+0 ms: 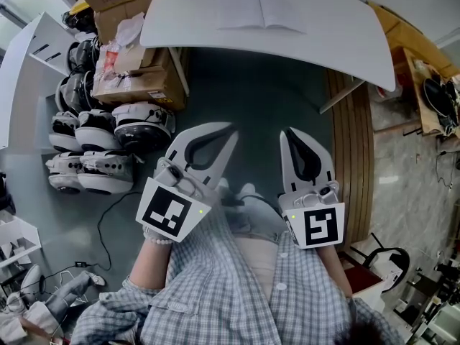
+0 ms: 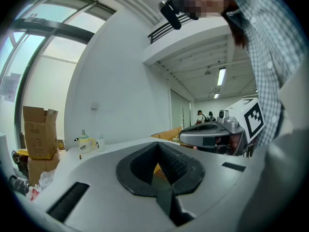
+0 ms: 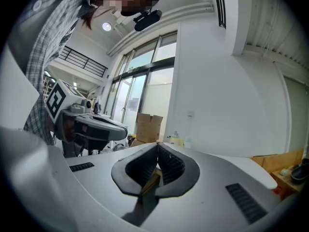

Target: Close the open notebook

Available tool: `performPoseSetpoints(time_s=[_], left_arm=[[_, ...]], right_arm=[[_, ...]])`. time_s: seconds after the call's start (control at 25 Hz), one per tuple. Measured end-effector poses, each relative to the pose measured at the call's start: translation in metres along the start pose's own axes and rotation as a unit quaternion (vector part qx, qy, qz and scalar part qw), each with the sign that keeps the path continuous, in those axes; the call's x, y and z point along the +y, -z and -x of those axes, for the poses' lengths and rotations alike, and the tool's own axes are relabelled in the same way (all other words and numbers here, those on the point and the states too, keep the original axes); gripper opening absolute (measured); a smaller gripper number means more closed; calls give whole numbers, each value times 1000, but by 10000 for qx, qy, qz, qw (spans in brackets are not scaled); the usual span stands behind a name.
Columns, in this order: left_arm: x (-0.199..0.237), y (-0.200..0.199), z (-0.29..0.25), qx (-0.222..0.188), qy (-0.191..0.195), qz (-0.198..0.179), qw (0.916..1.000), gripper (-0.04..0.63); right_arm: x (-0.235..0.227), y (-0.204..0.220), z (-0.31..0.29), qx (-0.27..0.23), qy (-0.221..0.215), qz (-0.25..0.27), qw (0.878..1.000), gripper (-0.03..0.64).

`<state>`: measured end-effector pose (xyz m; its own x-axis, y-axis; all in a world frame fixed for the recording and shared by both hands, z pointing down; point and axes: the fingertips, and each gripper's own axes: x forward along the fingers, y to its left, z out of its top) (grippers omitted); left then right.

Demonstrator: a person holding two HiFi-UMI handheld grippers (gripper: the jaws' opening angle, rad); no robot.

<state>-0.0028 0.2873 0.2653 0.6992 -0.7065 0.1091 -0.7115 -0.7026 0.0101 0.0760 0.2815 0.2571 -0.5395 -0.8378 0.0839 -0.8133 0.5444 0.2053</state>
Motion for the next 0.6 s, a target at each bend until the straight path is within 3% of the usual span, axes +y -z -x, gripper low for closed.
performPoseSetpoints(time_s=[0.44,0.6], left_arm=[[21,5,16,-91,-83,182,9998,6],[29,7,21,-85,-109,44,9999,5]], right_arm=[[4,-1,-7,-82,348,-117,9993,18],[6,-1,-9,-67,444,-22,9990,18]])
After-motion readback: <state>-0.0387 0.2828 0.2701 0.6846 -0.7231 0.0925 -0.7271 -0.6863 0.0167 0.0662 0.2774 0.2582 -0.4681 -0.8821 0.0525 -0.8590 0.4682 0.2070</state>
